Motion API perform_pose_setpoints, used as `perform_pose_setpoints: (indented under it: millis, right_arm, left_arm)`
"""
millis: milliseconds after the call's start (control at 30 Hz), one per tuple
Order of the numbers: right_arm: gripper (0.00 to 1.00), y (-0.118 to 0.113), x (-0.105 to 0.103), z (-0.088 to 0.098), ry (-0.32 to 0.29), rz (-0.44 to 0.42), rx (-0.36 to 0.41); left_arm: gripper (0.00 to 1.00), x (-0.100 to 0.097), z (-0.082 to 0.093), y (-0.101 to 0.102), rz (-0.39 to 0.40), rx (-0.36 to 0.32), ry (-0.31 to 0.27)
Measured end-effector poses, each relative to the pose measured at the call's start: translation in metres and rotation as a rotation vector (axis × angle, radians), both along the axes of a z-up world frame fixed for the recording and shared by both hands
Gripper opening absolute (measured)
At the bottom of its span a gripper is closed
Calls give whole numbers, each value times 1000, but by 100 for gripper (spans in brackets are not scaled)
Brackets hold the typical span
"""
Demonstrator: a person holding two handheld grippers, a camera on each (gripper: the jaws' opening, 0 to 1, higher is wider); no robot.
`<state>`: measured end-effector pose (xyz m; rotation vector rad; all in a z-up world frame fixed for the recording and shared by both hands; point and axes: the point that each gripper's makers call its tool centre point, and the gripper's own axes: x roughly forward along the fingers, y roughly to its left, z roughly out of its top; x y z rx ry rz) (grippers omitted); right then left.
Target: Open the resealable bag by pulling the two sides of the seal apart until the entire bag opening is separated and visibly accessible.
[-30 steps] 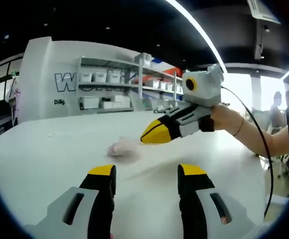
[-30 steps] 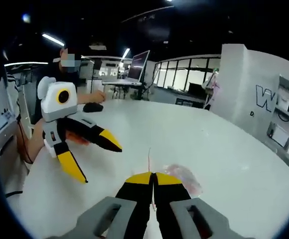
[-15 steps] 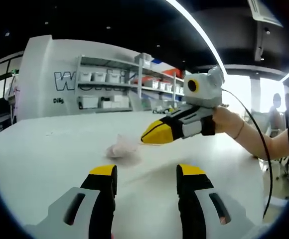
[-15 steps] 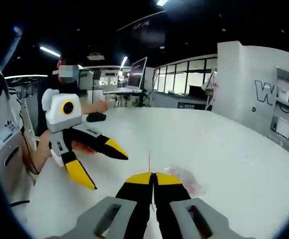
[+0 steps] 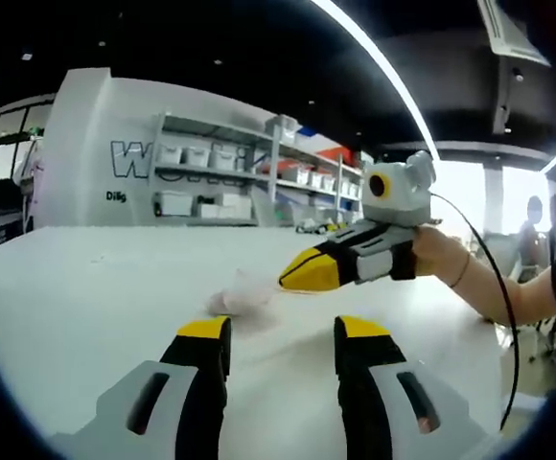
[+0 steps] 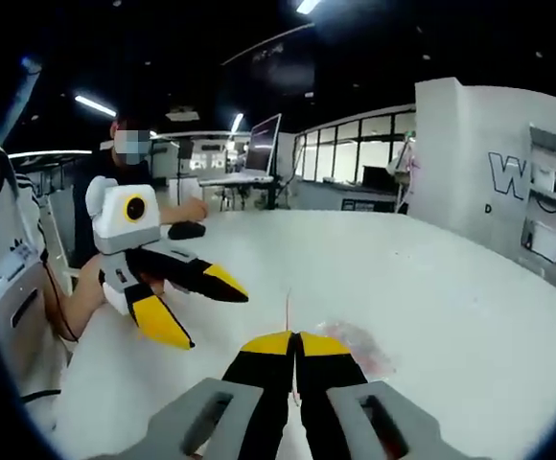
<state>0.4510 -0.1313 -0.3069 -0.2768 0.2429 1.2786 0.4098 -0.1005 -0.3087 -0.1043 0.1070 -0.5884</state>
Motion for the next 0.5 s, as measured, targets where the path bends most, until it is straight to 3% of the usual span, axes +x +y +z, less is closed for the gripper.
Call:
perform_pose_setpoints:
  millis: [100, 200, 500]
  right_arm:
    - [0, -1, 0, 1, 8, 4, 12]
    - [0, -2, 1, 1, 6, 5, 15]
    - [0, -4, 1, -2, 15, 6, 22]
  left_arm:
    - [35, 0, 0, 0, -6, -60, 30]
    - [35, 2, -5, -2, -23, -85, 68]
    - [38, 2, -4, -7, -32, -112, 67]
